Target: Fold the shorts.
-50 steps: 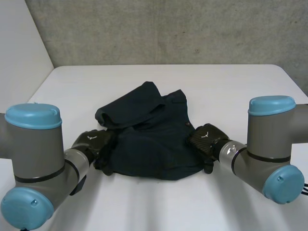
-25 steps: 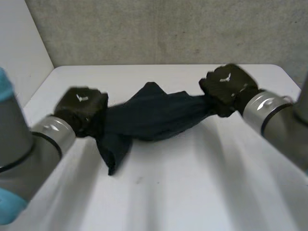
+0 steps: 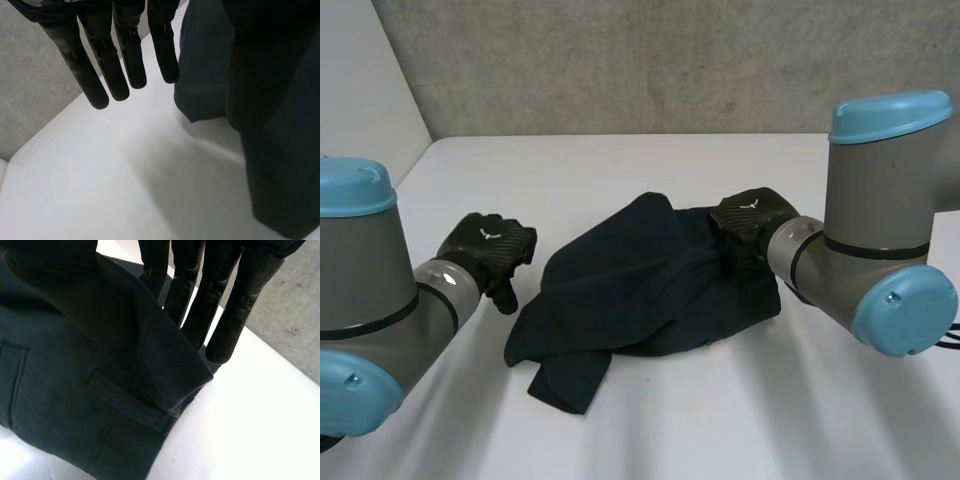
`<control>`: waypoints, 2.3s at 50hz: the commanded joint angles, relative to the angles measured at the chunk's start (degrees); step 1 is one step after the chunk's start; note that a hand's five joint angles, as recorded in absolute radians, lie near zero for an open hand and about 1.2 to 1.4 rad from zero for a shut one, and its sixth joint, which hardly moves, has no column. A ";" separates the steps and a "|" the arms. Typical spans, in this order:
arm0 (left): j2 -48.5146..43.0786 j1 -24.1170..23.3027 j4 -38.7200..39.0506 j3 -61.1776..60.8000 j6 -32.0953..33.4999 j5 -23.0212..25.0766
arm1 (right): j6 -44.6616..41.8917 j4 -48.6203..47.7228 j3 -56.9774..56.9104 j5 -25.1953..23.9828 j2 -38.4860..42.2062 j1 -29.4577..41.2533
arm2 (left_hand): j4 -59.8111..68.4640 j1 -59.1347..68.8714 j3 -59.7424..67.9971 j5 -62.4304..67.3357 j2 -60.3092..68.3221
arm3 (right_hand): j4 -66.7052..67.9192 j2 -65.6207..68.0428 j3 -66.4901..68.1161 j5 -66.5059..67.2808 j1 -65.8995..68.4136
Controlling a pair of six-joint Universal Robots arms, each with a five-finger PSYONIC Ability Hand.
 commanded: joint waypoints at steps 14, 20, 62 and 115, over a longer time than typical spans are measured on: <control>3.19 2.45 0.45 -8.94 -17.57 3.07 | 12.59 -1.43 -1.53 -1.35 -0.89 -0.47 | 4.98 4.65 4.76 5.38 4.87 | 11.91 12.91 11.77 13.87 24.28; -1.37 4.04 0.89 -8.33 -21.00 3.24 | 12.68 -1.43 -1.00 -1.53 -0.89 -0.65 | 4.98 4.65 4.76 5.38 4.87 | 11.91 12.91 11.77 13.87 24.28; 11.92 4.13 -18.62 13.83 1.92 5.09 | -22.90 7.26 -1.27 1.81 -19.09 1.55 | 46.68 46.34 46.45 47.07 46.56 | 11.91 12.91 11.77 13.87 24.28; -15.34 -0.18 26.82 21.04 3.96 -0.98 | -18.96 -38.27 -0.83 4.36 3.94 1.38 | 46.68 46.34 46.45 47.07 46.56 | 11.91 12.91 11.77 13.87 24.28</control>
